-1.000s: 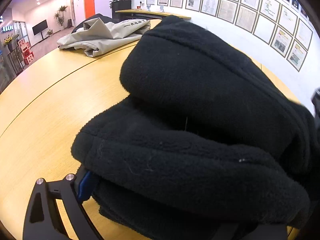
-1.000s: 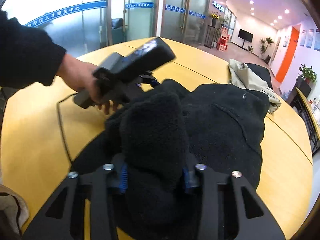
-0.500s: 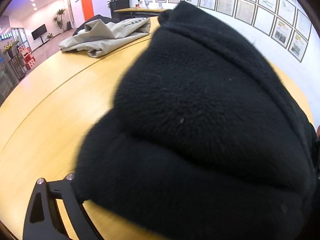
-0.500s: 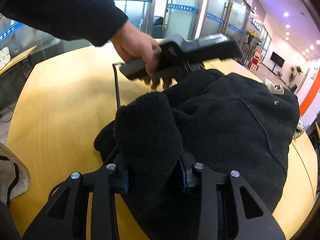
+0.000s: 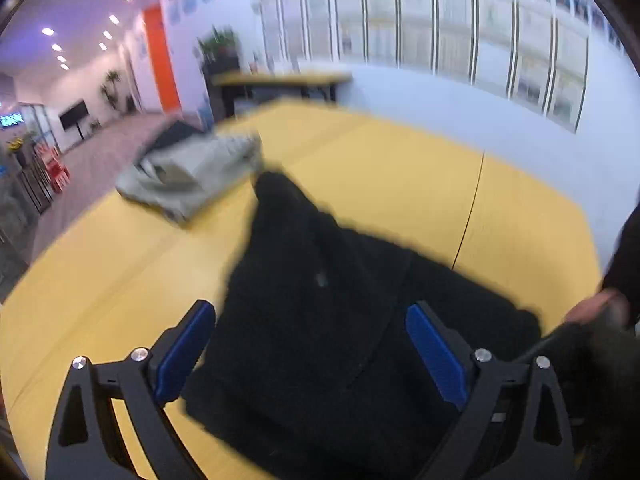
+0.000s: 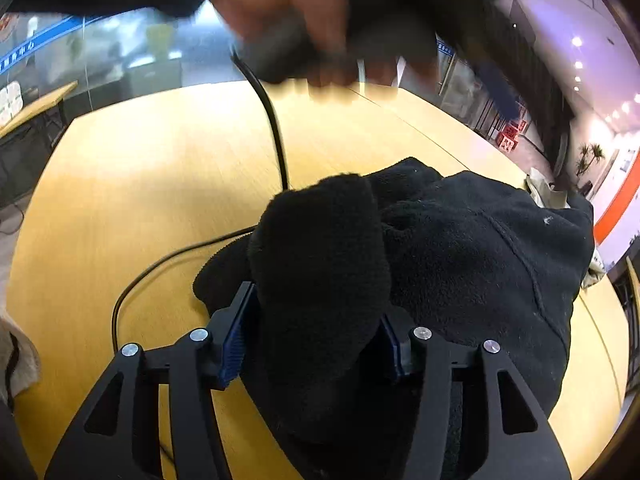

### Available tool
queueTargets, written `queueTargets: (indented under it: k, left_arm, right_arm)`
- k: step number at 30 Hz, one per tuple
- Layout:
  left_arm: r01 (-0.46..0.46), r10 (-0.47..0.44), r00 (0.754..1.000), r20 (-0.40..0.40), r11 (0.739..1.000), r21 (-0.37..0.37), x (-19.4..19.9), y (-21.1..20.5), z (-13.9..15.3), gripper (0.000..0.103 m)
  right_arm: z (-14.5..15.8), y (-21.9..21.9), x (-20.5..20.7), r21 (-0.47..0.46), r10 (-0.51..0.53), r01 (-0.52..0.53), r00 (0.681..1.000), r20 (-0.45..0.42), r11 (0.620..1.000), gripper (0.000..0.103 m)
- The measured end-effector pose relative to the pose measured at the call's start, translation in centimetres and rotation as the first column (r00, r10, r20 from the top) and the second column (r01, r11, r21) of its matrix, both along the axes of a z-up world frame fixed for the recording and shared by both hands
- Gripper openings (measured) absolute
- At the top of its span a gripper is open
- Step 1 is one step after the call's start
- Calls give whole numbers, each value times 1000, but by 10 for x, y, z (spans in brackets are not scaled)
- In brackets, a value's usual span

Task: Fold clothes

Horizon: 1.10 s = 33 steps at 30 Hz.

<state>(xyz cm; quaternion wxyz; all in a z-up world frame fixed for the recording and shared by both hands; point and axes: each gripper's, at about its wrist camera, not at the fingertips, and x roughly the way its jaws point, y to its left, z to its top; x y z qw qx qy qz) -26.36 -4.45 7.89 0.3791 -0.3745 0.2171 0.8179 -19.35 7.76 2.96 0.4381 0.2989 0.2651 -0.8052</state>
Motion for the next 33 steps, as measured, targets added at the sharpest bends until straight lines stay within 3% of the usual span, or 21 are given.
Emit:
queueTargets:
  k: [1,4,8,9,12,15,17,19,20,23,26,29,33]
  left_arm:
    - [0,1,1000,26,999,-41,-4,8,-21,97]
    - [-1,1,1000,8,1000,0,-14,48,-45,99]
    - [27,-27,999,-42,1000,-1,-20,49,-65,101]
    - [37,-37,998,-56,999,-8,-29,59,-73,101]
    - [43,-44,996,-77,999,-18,10,58,-67,101]
    - [32,-34,996,-77,999,-28,28,56,-63,101]
    - [20,-24,997,-74,999,-50,33,57,-59,101]
    - [22,-29,995,-95,996,-81,50,56,-42,97]
    - [23,-33,994,-107,995,-97,59,56,-32,97]
    - [61,-60,989,-137,998,-1,104,48,9,97]
    - [113,-108,985,-132,993,28,153,47,23,97]
    - [154,-153,986,-70,988,10,190,53,8,97]
    - [134,-134,991,10,984,-117,219,55,-45,97]
  right_arm:
    - [5,8,3,-12,-3,3,1000,9,1000,55]
    - [17,28,12,-46,-4,7,998,63,999,66]
    - [39,62,19,-94,-12,28,986,166,995,71]
    - [49,74,18,-112,-24,46,981,192,993,76]
    - [74,113,-9,-214,-30,101,949,315,972,83]
    - [60,125,-47,-176,-4,97,885,466,980,83]
    - [18,113,-69,-76,-1,55,817,577,996,83]
    - [-1,102,-64,-48,28,2,798,602,999,92]
    - [-6,99,-61,-63,48,-11,790,611,998,103]
    - [-10,103,-62,-119,43,47,756,654,992,103]
    - [-10,111,-56,-154,47,74,748,662,985,103]
    - [-10,115,-53,-171,49,94,731,680,981,103]
    - [-6,122,-48,-183,41,125,709,704,975,103]
